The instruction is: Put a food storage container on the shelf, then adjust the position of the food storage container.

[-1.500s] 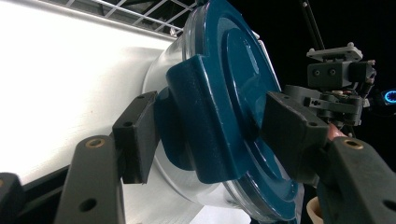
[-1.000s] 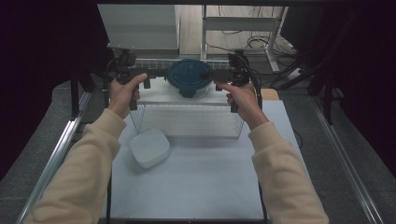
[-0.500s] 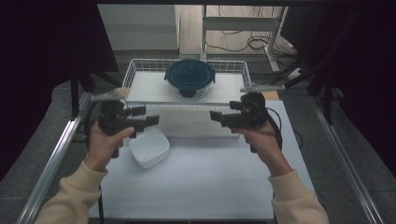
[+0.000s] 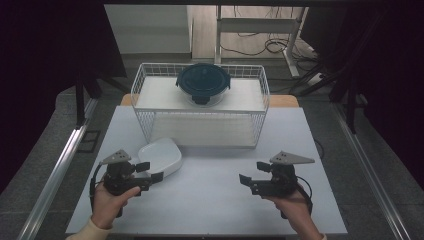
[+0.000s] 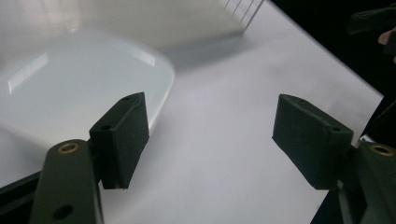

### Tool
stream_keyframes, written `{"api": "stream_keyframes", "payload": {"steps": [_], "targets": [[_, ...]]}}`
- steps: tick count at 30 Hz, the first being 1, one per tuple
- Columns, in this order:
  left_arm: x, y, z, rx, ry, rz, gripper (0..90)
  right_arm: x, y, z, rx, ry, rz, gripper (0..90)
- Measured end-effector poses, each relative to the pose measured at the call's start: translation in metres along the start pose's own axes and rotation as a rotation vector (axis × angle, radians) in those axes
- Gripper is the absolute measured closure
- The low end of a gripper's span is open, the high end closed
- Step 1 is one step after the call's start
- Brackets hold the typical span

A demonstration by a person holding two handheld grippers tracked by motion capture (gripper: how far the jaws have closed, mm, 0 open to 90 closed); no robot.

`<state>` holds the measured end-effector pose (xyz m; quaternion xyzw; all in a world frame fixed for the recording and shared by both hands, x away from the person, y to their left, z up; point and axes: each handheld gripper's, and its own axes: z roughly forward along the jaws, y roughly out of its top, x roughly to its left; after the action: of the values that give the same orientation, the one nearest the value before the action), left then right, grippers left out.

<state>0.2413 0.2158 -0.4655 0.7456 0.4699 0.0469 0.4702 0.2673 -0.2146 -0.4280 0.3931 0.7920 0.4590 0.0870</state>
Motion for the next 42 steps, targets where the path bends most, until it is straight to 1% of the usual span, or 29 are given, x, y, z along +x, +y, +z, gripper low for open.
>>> {"api": "stream_keyframes", "payload": {"steps": [1,3,4,5,7,9,10,11,12,13,14,19,20,21,23,24,26,28,31,32,33,34,36,38,40,41,42], "targets": [[0.001,-0.005,0.002,0.009,0.006,-0.007,26.3,-0.001,-0.005,0.001,0.015,-0.004,-0.001,18.5],[0.003,-0.012,0.004,0.028,0.022,-0.007,26.3,-0.002,-0.014,0.001,0.018,-0.021,0.001,19.0],[0.003,-0.012,0.004,0.028,0.022,-0.007,26.2,-0.002,-0.014,0.001,0.018,-0.021,0.001,19.0],[0.005,-0.017,0.004,0.037,0.039,-0.001,26.2,-0.003,-0.022,0.005,0.036,-0.022,0.006,19.0],[0.005,-0.019,0.005,0.040,0.039,-0.003,26.1,-0.003,-0.027,0.009,0.056,-0.026,0.007,19.0],[0.005,-0.019,0.005,0.042,0.040,-0.002,25.6,-0.003,-0.028,0.011,0.061,-0.024,0.011,19.1],[0.004,-0.019,0.005,0.044,0.044,0.010,25.5,-0.002,-0.028,0.013,0.063,-0.020,0.007,19.1],[0.004,-0.019,0.005,0.044,0.044,0.010,25.4,-0.002,-0.028,0.013,0.063,-0.020,0.007,19.1],[0.003,-0.018,0.005,0.043,0.047,0.014,25.4,0.000,-0.026,0.011,0.059,-0.023,-0.006,19.2],[0.001,-0.018,0.005,0.045,0.053,0.026,25.4,0.000,-0.025,0.009,0.051,-0.028,-0.010,19.4],[0.000,-0.018,0.005,0.048,0.058,0.030,25.2,0.000,-0.025,0.008,0.044,-0.034,-0.013,19.5],[-0.001,-0.018,0.005,0.052,0.066,0.037,24.1,-0.003,-0.022,0.002,0.028,-0.044,-0.009,19.9],[-0.002,-0.016,0.003,0.047,0.077,0.043,23.5,-0.005,-0.022,0.000,0.021,-0.046,-0.002,19.9],[-0.002,-0.016,0.003,0.043,0.077,0.044,23.5,-0.005,-0.021,-0.001,0.021,-0.049,-0.003,19.9],[-0.002,-0.015,0.002,0.038,0.071,0.041,23.8,-0.006,-0.021,-0.001,0.017,-0.050,-0.004,19.9],[-0.002,-0.014,0.001,0.025,0.063,0.037,24.4,-0.006,-0.021,-0.003,0.018,-0.050,-0.004,20.3],[-0.002,-0.014,0.001,0.024,0.070,0.041,24.9,-0.007,-0.022,-0.003,0.020,-0.049,-0.006,20.8],[-0.001,-0.014,0.001,0.026,0.067,0.036,25.2,-0.009,-0.022,-0.003,0.023,-0.054,-0.007,20.8],[0.000,-0.013,-0.001,0.025,0.070,0.039,26.0,-0.010,-0.022,-0.003,0.024,-0.058,-0.001,20.8],[0.002,-0.011,-0.004,0.017,0.077,0.034,26.5,-0.010,-0.021,-0.004,0.024,-0.060,0.003,20.8],[0.002,-0.011,-0.004,0.017,0.077,0.034,26.6,-0.010,-0.021,-0.004,0.024,-0.060,0.003,20.8],[0.006,-0.007,-0.008,0.014,0.090,0.024,26.8,-0.010,-0.021,-0.005,0.021,-0.060,0.007,20.8],[0.008,-0.005,-0.009,0.011,0.097,0.018,27.6,-0.010,-0.020,-0.007,0.019,-0.060,0.004,20.8],[0.016,0.004,-0.013,0.002,0.116,0.001,29.4,-0.010,-0.019,-0.009,0.018,-0.055,0.003,20.8],[0.018,0.007,-0.013,0.001,0.118,-0.004,31.9,-0.012,-0.019,-0.010,0.017,-0.056,0.007,20.8],[0.022,0.014,-0.013,0.000,0.123,-0.007,32.7,-0.012,-0.020,-0.010,0.016,-0.057,0.006,20.8],[0.024,0.017,-0.012,0.001,0.124,-0.006,33.6,-0.013,-0.020,-0.010,0.019,-0.059,0.006,20.8]]}}
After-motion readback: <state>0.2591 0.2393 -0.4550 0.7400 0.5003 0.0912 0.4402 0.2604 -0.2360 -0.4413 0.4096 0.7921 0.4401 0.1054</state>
